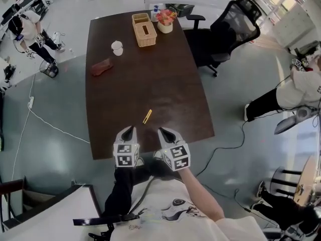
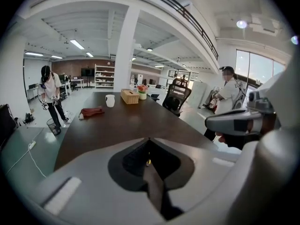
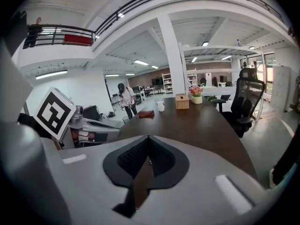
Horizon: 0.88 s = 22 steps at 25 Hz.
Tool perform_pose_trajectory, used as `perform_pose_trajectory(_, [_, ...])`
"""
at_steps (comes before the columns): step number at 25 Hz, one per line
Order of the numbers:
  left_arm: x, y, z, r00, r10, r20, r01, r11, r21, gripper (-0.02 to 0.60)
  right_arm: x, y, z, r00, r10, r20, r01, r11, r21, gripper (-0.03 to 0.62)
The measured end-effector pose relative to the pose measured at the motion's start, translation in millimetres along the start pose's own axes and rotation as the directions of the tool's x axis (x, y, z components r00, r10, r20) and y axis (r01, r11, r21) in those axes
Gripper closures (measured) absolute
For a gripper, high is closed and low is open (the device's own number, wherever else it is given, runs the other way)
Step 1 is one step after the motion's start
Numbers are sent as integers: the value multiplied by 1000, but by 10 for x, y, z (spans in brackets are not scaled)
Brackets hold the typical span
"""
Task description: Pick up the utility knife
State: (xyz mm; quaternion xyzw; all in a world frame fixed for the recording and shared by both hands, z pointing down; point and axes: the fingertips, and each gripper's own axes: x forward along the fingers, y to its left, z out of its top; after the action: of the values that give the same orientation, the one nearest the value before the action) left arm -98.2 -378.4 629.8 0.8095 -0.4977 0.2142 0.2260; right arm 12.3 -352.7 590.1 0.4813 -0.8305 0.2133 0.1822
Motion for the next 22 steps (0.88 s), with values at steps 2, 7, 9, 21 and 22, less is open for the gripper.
perform_pose_trajectory(2, [113,5,-91,999,1,-37,-1,1000,-5,583,109,-97,-133,999,-3,-47,3,1000,20,592])
perform_pose_trajectory(7, [363,17,-308,992,-9,-126,10,1000,9,583,359,-313,-433,988,-13,-153,23,998,64,592])
perform_pose_trajectory(9, [476,6,-391,987,-10,-159,13,1000,19,584,452,-415,-534,983,-15,-183,32,996,88,592])
perform_pose_trajectory(21, [1027,-77,-838,950,-7,-313,54,988,142,583,480,-735,-860,957,-51,-287,97,984,147,592])
perform_pose_trajectory(22, [1058,-75,-868,945,-3,-326,56,986,155,583,450,-751,-867,956,-53,-289,101,983,151,592])
